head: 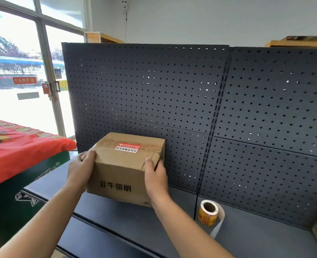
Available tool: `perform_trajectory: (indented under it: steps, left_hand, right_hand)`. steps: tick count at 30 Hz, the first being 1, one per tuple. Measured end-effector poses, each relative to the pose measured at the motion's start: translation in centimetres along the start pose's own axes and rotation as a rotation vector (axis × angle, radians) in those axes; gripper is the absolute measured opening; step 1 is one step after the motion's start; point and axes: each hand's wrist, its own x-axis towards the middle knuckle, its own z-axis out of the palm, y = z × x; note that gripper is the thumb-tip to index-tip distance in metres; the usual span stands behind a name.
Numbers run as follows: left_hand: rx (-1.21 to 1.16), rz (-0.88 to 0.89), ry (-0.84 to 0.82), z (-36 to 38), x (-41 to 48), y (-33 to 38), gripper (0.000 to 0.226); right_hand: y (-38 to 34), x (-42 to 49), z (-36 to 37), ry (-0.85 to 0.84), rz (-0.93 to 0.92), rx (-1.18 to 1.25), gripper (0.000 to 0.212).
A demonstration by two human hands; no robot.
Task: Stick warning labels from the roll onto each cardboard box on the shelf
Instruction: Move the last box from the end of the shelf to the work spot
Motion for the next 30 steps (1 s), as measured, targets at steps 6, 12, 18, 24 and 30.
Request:
perform_trajectory:
  steps: [6, 12, 18, 24, 30]
  left_hand:
    - [0.033, 0.210, 0.016, 2.4, -7.0, 3.4, 0.036]
    - [-0.034, 0.232, -0.050, 5.8, -13.4, 4.1, 0.035]
    - [-0.151, 0.168, -0.253, 10.1, -20.7, 4.8, 0.049]
    - [-0.142, 0.213, -0.446, 15.5, -27.3, 5.6, 0.031]
    - [-0.044, 0.209, -0.583, 20.7, -32.5, 3.8, 0.061]
  right_hand:
    - [-2.7, -4.4, -8.3, -0.032, -0.037, 0.136, 0.043]
    - [-3.6, -7.9, -16.6, 0.021, -0.059, 0.132, 0.029]
    - [-4.6, -11.2, -26.4, 0.108, -0.058, 0.151, 0.029]
    - [-3.4, -13.1, -35.7, 0.255, -0.067, 0.113, 0.030]
    - [0.3, -14.9, -41.8, 0.295, 0.019, 0.077, 0.035]
